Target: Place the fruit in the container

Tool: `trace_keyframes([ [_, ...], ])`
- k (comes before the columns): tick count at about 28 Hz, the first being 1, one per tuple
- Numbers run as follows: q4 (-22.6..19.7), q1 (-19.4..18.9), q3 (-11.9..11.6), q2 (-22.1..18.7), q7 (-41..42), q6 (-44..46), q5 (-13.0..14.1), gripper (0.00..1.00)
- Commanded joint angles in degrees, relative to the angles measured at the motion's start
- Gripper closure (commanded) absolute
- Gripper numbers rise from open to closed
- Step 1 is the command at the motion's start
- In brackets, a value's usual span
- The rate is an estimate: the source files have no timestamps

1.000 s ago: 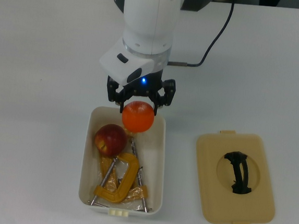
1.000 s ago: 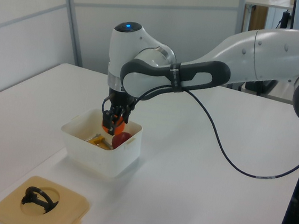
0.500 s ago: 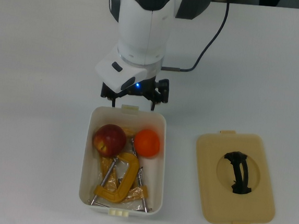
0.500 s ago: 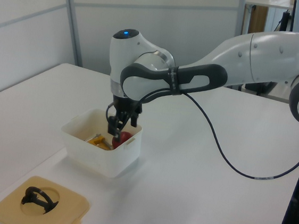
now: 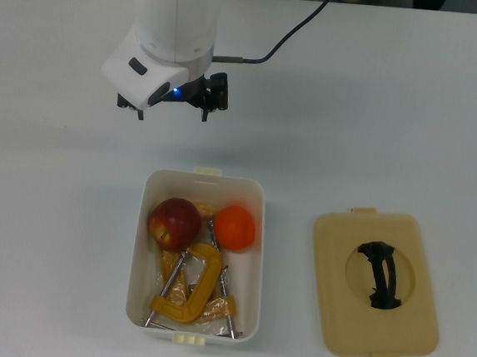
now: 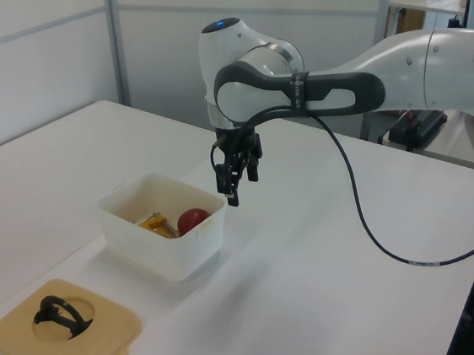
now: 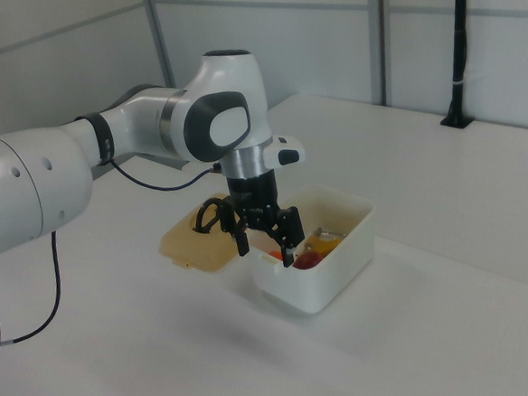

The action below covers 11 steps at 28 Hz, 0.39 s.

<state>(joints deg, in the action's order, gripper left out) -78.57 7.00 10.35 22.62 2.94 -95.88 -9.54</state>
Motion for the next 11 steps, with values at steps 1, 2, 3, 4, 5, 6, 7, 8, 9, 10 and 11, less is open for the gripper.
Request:
trace_keyframes([
  [1, -1.67, 0.20, 0.11, -1.08, 1.37, -0.10, 1.19, 0.00],
  [2, -1.67, 0.20, 0.02, -1.08, 1.45, -0.10, 1.45, 0.00],
  [3, -1.67, 0.20, 0.02, -1.00, 1.46, -0.10, 1.71, 0.00],
  [4, -1.76, 0.12, 0.02, -0.91, 1.46, -0.10, 1.80, 0.00],
  [5, -1.85, 0.11, 0.02, -0.65, 1.54, -0.18, 1.80, 0.00],
  [6, -1.94, 0.11, 0.02, -0.56, 1.54, -0.18, 1.80, 0.00],
  [7, -1.94, 0.11, 0.02, -0.56, 1.46, -0.18, 1.80, 0.00],
  [8, -1.94, 0.11, 0.02, -0.47, 1.46, -0.18, 1.89, 0.00],
  [9, -1.94, 0.11, 0.02, -0.47, 1.46, -0.18, 1.89, 0.00],
  [10, -1.94, 0.11, 0.02, -0.47, 1.54, -0.18, 1.89, 0.00],
  [11, -1.94, 0.11, 0.02, -0.47, 1.54, -0.18, 1.89, 0.00],
])
